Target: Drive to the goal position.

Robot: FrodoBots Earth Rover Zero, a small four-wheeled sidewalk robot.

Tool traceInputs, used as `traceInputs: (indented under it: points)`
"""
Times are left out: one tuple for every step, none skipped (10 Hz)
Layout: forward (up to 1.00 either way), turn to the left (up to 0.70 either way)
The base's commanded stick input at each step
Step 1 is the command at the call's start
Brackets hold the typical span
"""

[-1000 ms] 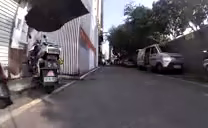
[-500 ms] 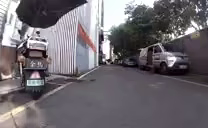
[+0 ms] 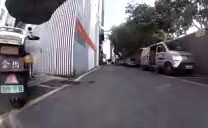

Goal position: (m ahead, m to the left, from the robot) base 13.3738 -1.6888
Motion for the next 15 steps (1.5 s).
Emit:
traceInputs:
  points:
    - [0.70,0.00]
    - [0.70,0.00]
    - [0.70,0.00]
    - [0.70,0.00]
    - [0.70,0.00]
    - [0.70,0.00]
    - [0.70,0.00]
    - [0.70,0.00]
    - [0.70,0.00]
    - [0.70,0.00]
    - [0.70,0.00]
    - [0.70,0.00]
    - [0.70,0.00]
    - [0.70,0.00]
    - [0.70,0.00]
